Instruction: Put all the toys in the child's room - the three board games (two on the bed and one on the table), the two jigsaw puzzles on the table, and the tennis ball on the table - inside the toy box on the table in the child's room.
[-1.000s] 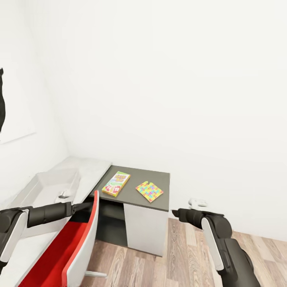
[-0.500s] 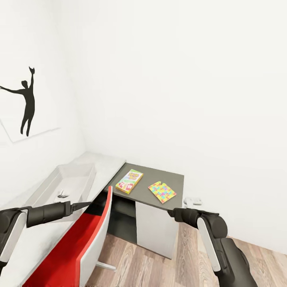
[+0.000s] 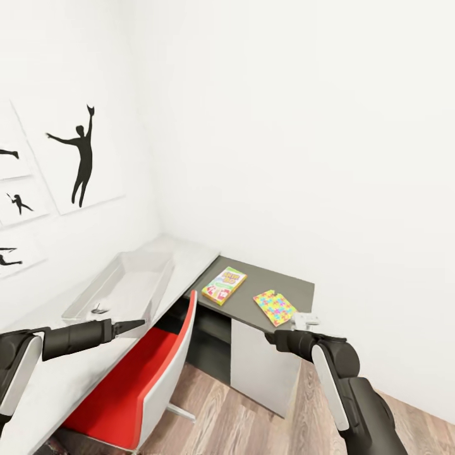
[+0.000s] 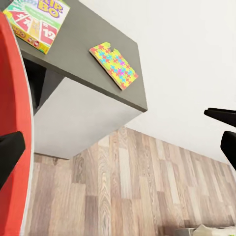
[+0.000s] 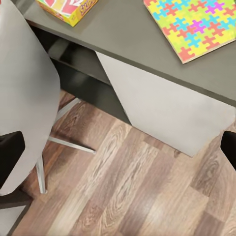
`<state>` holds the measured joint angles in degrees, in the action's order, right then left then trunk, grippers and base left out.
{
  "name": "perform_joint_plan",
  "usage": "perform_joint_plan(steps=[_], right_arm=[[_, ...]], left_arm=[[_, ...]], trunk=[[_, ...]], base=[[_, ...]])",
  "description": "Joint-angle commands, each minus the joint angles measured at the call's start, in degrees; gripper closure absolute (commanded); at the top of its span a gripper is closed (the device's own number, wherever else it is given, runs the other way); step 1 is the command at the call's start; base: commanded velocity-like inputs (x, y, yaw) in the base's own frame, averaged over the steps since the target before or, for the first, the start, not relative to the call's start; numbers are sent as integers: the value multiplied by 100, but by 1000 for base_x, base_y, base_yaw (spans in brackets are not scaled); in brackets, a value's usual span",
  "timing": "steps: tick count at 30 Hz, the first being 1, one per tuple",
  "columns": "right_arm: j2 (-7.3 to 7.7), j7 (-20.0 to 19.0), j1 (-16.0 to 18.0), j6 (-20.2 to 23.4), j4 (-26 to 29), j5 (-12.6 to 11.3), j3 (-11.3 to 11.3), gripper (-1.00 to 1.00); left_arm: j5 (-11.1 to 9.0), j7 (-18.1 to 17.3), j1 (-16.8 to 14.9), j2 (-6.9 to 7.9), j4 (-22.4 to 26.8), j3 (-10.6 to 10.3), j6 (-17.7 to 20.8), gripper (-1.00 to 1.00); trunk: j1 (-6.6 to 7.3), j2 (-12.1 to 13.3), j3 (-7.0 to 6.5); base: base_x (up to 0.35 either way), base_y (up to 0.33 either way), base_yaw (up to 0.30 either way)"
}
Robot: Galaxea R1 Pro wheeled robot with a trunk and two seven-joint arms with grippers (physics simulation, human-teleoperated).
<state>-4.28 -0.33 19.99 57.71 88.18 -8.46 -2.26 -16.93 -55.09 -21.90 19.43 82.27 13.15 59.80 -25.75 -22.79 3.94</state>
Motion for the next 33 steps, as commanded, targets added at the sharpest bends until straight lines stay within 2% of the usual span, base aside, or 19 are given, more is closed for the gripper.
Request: perform_joint_plan(steps=[1, 19, 33], right_arm=[[-2, -3, 5, 24, 6, -8, 3, -100], [-2, -2, 5, 21, -3, 53, 5, -100], [-1, -2, 5, 21, -3, 55, 3, -100]], left_arm=[[16, -28, -7, 0, 0, 3, 19, -100], [24, -28, -7, -2, 0, -1, 14, -100], [31, -28, -7, -2, 0, 3, 14, -100]], trunk=[[-4, -13, 17], [-4, -13, 85], [-4, -13, 144]], base=[[0, -2, 271], [30, -8, 272], [205, -182, 271]])
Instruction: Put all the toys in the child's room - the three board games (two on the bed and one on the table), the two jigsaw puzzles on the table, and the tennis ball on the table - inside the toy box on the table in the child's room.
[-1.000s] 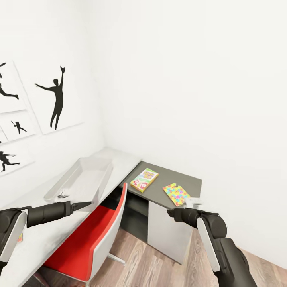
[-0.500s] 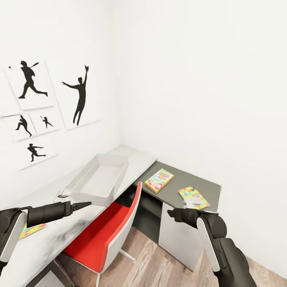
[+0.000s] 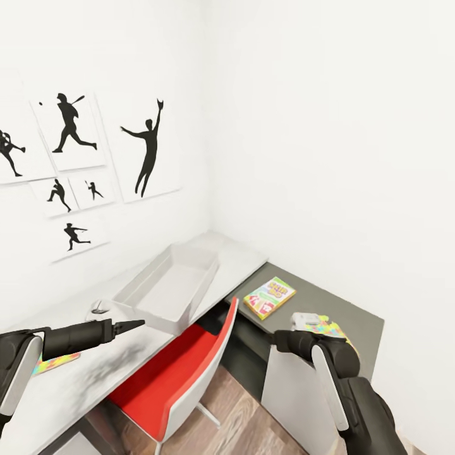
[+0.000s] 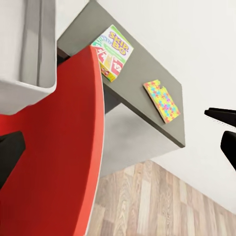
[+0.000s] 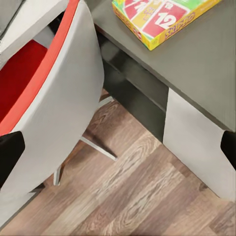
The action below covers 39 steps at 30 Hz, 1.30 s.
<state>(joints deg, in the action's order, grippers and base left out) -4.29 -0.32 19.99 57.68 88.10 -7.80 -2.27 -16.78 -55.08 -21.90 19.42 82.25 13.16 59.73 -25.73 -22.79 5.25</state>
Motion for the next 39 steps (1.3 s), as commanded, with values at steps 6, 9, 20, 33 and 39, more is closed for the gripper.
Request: perform_joint_plan(steps=[6, 9, 20, 33, 39], right_arm=[[-2, -3, 4, 24, 6, -11, 5, -100], [-2, -3, 3, 24, 6, -11, 5, -100], [-2, -3, 2, 24, 6, -11, -1, -100], [-1, -3, 5, 24, -3, -2, -2, -100], [4, -6, 3, 7, 4, -2, -6, -100]], left_arm=[[24, -29, -7, -3, 1, 3, 13, -100], [30, -29, -7, -4, 1, 3, 12, -100], [48, -20, -7, -8, 1, -5, 12, -100], [58, -20, -7, -9, 1, -7, 4, -100], [56, -20, -7, -9, 1, -6, 5, -100]], trunk=[[-6, -13, 38], [-6, -13, 51], [-6, -13, 97], [-6, -13, 154], [-6, -13, 164]], base=[[146, -144, 271], [95, -101, 271], [82, -94, 271], [80, -251, 269], [80, -286, 101]])
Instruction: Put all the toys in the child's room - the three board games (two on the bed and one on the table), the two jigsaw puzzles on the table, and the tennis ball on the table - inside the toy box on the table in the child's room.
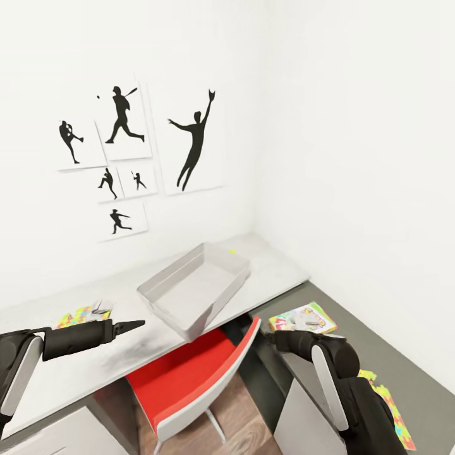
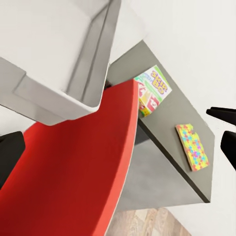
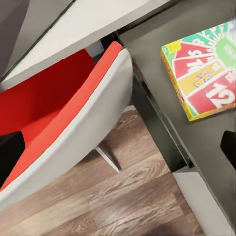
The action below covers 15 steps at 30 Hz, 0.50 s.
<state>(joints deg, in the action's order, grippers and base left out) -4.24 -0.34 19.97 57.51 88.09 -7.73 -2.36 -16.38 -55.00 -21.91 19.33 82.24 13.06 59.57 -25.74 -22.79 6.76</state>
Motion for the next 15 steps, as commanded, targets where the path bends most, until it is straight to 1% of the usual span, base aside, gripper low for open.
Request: perform_joint_plan(steps=[1, 3, 6, 10, 15], right_arm=[[0, -5, 5, 16, 5, -10, 2, -100], [0, -5, 6, -3, 7, -10, -2, -100], [1, -8, 6, -33, 12, -10, -7, -100], [2, -9, 5, -39, 14, -10, -4, -100], [2, -9, 6, -20, 15, -14, 2, -100]], left_arm=[[15, -28, -6, 0, 2, 4, 22, -100], [17, -28, -6, 0, 2, 4, 21, -100], [15, -28, -6, 0, 2, 4, 23, -100], [13, -28, -6, 0, 2, 10, 25, -100], [17, -28, -6, 0, 0, 12, 25, -100]], trunk=[[-5, -13, 11], [-5, -13, 2], [-5, -13, -21], [-5, -13, -53], [-5, -13, -67]], base=[[80, -287, 28], [80, -278, 18], [79, -194, 7], [35, -70, 2], [8, -16, 0]])
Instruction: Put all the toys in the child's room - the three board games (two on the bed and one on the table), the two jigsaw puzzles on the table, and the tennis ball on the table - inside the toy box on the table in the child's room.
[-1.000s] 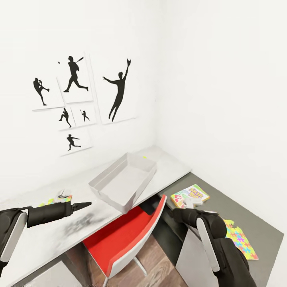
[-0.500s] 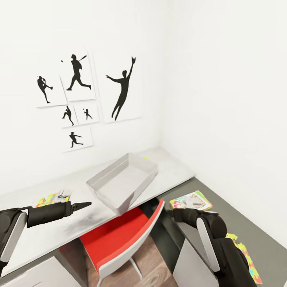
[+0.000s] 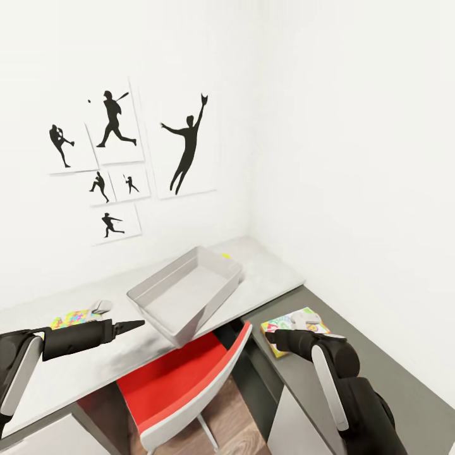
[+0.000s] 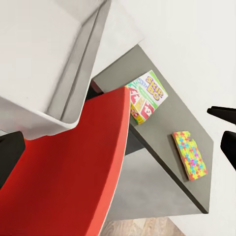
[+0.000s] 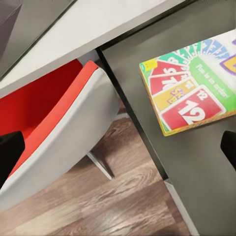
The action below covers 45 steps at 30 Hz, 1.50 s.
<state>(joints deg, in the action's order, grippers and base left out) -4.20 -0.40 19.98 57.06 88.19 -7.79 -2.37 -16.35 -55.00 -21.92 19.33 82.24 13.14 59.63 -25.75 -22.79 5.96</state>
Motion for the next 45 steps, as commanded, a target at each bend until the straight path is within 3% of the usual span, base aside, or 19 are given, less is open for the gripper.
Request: perform_joint_plan(steps=[1, 45], right_arm=[[-2, -7, 6, 14, 5, -8, 2, -100], [-6, -20, 2, 26, 12, -56, -6, -100]], left_arm=[[13, -29, -6, 1, 1, 4, 21, -100], [9, -29, -6, 1, 0, -4, 14, -100]], trunk=[[-4, -13, 12], [-4, -13, -53]], base=[[2, -5, 0], [51, 9, 48]])
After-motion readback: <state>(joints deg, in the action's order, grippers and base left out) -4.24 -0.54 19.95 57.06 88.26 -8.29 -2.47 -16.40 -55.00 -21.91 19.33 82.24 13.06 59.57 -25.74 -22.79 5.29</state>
